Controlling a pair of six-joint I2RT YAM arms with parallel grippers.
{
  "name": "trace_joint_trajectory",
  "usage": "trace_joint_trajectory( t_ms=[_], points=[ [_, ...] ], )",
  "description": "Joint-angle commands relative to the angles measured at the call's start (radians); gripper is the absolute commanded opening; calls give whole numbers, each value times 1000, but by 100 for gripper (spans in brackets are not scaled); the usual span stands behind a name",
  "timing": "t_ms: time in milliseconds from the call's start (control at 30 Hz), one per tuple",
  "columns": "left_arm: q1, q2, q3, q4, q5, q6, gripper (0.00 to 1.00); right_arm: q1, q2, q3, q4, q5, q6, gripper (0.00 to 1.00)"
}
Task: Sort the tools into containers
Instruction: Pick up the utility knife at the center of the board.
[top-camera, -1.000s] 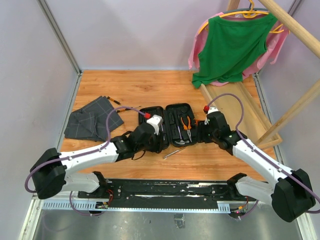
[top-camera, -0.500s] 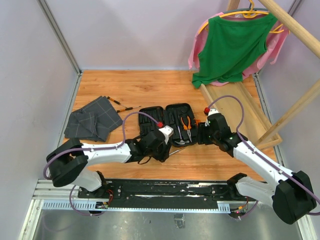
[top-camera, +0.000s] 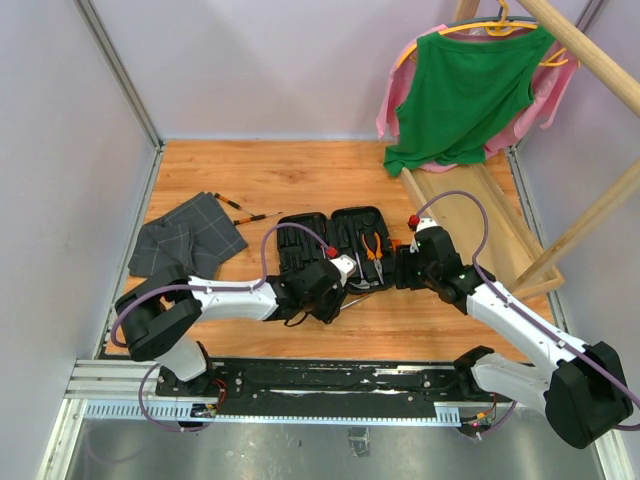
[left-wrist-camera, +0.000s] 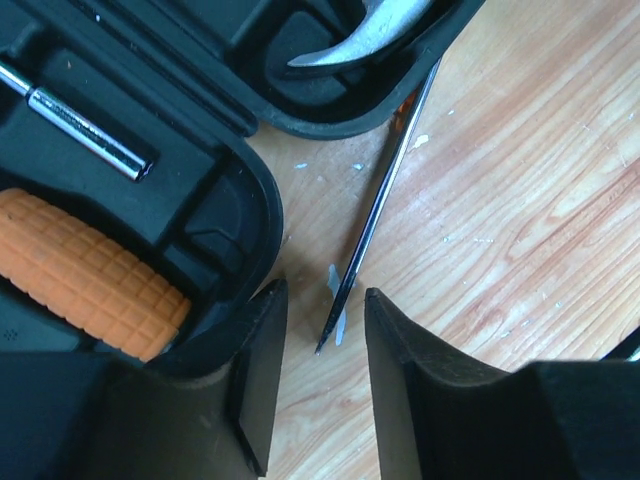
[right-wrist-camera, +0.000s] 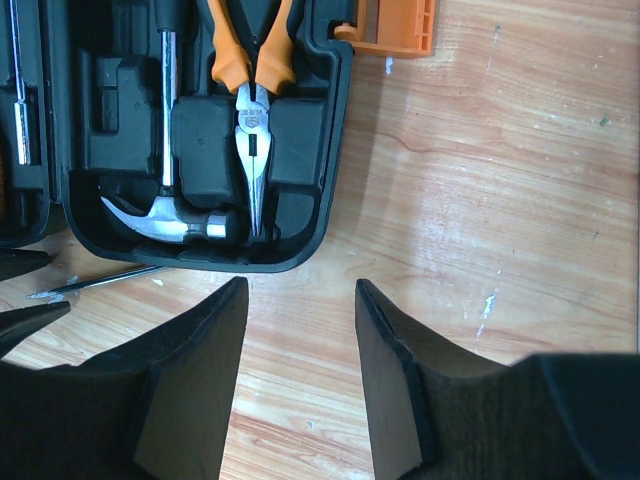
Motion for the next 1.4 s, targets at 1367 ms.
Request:
trace_joint_trajectory(
  t_ms=[1367],
  points=[
    [-38, -357, 17, -12, -57, 185, 0, -16, -275, 178, -153, -238, -127, 54]
  ],
)
